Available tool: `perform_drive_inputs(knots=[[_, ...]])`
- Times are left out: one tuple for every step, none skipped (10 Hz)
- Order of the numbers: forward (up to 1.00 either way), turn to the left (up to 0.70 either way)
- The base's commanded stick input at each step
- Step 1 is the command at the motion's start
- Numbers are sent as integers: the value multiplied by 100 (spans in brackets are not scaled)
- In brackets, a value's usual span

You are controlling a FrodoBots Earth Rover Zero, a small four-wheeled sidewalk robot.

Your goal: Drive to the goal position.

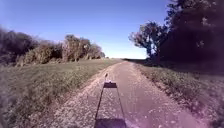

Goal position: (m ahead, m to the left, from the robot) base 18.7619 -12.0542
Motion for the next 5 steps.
perform_drive_inputs(knots=[[85, -34], [85, -33], [85, -11], [85, 0], [85, 0]])
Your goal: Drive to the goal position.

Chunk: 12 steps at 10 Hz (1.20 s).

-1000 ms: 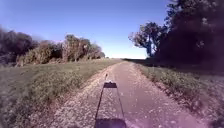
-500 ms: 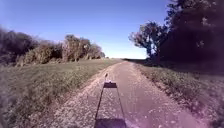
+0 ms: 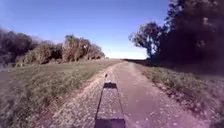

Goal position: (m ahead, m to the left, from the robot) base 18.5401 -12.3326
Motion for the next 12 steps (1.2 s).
perform_drive_inputs(knots=[[85, 0], [85, 0], [85, 0], [85, 0], [85, 0], [85, 0], [85, 0], [85, 0], [85, 0], [85, -2], [85, -7], [85, -24]])
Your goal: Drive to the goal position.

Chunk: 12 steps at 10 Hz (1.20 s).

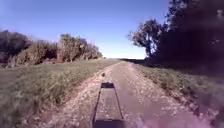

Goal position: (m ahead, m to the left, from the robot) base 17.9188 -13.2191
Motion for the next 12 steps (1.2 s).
perform_drive_inputs(knots=[[85, 0], [85, 0], [85, 0], [85, 0], [85, 0], [85, 0], [85, 0], [85, 0], [85, 0], [85, 0], [85, 0], [85, 0]])
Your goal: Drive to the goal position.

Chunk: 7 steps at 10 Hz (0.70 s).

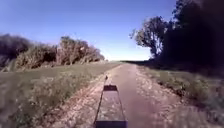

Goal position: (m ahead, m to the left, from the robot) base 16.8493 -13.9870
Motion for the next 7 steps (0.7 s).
perform_drive_inputs(knots=[[85, -1], [85, -5], [85, -15], [85, -31], [85, -15], [85, 0], [85, 0]])
